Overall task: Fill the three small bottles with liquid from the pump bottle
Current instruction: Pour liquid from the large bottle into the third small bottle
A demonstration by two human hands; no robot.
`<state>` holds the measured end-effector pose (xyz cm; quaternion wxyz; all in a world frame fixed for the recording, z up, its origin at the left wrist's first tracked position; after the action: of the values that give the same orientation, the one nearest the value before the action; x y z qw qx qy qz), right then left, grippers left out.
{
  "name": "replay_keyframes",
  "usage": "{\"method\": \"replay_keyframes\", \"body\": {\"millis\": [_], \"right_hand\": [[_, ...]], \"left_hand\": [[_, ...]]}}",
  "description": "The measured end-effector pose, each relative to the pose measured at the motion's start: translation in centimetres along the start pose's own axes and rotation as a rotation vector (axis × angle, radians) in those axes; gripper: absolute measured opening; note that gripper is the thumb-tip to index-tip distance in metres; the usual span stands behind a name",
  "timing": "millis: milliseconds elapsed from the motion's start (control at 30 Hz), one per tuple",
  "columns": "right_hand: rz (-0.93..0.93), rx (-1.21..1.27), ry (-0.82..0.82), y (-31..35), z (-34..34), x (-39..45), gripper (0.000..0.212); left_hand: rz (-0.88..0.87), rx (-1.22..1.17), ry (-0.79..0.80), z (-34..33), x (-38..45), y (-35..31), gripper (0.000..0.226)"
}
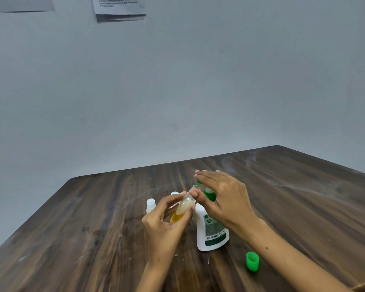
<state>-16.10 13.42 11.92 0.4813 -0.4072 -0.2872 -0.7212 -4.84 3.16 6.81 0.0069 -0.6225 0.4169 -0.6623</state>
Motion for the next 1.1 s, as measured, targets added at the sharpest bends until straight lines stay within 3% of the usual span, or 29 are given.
{"method": "replay_keyframes", "body": {"millis": [1100], "right_hand": [[-0.020,-0.008,0.077,0.3,0.0,-0.5,0.078]], "left_hand": [[-0.002,-0.015,-0.004,0.1,0.0,0.1,0.030]]}}
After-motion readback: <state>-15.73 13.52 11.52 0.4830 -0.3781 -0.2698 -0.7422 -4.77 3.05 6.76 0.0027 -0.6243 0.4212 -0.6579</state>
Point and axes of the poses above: each hand's wrist, its own x-axis towards the middle knuckle, its own z-axis out of the back of the hand, y = z × x, the point moved 2 cm from there along x, towards the middle knuckle, and after that the axes turned 13 degrees about -x, right-handed, at the moved point
